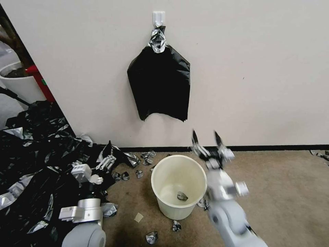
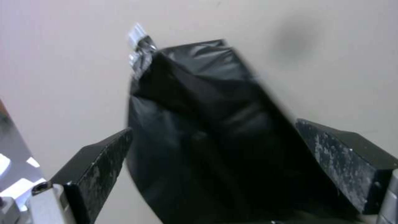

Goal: Place a trash bag onto the trash bin.

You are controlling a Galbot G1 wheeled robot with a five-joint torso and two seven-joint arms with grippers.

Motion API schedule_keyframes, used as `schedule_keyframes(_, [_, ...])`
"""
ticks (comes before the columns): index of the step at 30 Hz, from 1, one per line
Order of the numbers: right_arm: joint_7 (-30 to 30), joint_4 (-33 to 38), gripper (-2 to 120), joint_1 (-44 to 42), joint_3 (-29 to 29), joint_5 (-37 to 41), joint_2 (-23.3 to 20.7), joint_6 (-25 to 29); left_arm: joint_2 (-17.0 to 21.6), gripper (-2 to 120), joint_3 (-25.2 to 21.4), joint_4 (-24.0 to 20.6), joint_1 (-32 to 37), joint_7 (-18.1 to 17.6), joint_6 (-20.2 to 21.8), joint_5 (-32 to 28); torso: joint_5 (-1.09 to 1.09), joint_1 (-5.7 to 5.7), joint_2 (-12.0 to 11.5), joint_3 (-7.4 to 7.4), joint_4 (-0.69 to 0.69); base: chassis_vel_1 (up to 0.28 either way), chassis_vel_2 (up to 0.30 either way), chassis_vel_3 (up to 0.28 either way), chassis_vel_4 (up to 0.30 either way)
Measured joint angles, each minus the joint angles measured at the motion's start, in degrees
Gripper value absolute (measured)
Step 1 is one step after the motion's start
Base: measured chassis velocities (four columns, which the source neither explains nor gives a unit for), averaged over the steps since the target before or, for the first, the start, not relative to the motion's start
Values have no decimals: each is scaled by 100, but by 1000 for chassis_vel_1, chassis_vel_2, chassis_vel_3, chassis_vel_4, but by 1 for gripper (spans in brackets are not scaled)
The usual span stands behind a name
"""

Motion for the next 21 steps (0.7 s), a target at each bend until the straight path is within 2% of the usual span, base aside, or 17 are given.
schedule_keyframes(1, [-5, -185, 100, 392, -110, 357, 97, -59, -66, 100, -29, 1, 29, 2, -13, 42, -2, 0, 0, 1, -1, 0, 0, 0, 0])
schedule_keyframes(4, [-20, -403, 100, 813, -220, 711, 211, -102, -148, 100, -56, 0, 64, 8, -31, 123, -1, 0, 0, -1, -1, 0, 0, 0, 0])
schedule_keyframes(6, [-7, -871, 100, 1672, -394, 1553, 475, -247, -339, 100, -85, 0, 142, 16, -110, 335, -2, 1, 0, 1, 1, 0, 0, 0, 0])
schedule_keyframes(7, [-7, -871, 100, 1672, -394, 1553, 475, -247, -339, 100, -85, 0, 142, 16, -110, 335, -2, 1, 0, 1, 1, 0, 0, 0, 0])
schedule_keyframes(10, [36, -1381, 100, 2568, -555, 2332, 860, -483, -572, 100, -91, 0, 235, 24, -216, 625, -1, 0, -1, 0, 0, 0, 0, 0, 0])
schedule_keyframes(15, [120, -2024, 100, 3358, -570, 2673, 1147, -543, -768, 100, -101, -37, 304, 24, -277, 827, -1, 0, -1, 0, 1, 0, 0, 0, 0])
schedule_keyframes(21, [122, -2347, 100, 3744, -482, 2729, 1164, -542, -847, 100, -122, -77, 392, 23, -338, 974, 0, 0, -1, 0, -2, 0, 0, 0, 0])
